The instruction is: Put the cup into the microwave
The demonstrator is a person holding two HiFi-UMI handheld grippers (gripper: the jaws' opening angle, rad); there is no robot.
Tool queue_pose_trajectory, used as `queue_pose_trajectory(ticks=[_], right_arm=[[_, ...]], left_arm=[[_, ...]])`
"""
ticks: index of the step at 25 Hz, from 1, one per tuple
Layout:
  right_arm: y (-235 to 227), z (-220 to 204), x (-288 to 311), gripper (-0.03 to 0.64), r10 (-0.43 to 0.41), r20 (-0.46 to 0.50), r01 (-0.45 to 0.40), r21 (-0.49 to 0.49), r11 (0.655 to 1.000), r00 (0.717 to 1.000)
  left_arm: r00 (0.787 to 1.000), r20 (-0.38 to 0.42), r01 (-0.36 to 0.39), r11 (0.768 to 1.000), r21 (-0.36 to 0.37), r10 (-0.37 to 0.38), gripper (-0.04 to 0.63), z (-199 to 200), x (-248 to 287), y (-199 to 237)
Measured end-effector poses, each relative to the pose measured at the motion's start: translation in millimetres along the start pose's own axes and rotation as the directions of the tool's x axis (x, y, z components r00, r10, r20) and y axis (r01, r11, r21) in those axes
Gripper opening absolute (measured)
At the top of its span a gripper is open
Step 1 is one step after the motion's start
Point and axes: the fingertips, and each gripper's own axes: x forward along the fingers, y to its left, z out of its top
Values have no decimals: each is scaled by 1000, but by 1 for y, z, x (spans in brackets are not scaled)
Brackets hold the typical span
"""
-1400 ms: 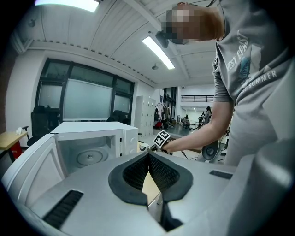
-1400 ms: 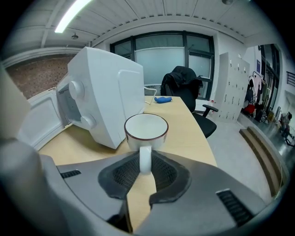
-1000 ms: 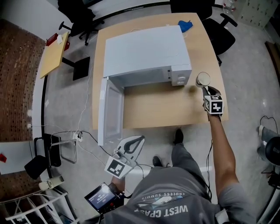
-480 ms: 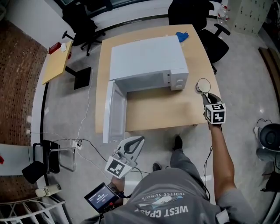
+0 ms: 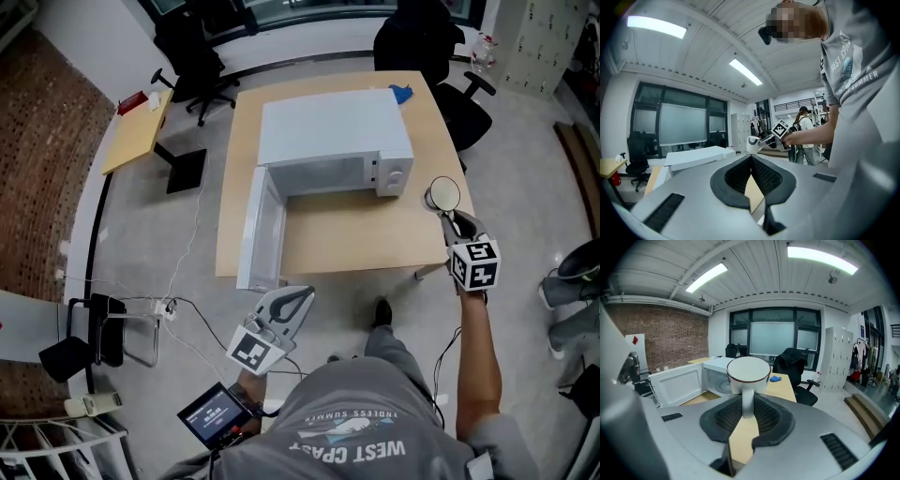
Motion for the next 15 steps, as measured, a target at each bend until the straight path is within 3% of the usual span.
queue_pose_trajectory(ticks=[15], right_arm=[[137, 55, -107, 77, 134, 82, -123, -123, 985, 988]], left_arm=[[996, 78, 33, 998, 51, -37, 20, 17, -67, -13]])
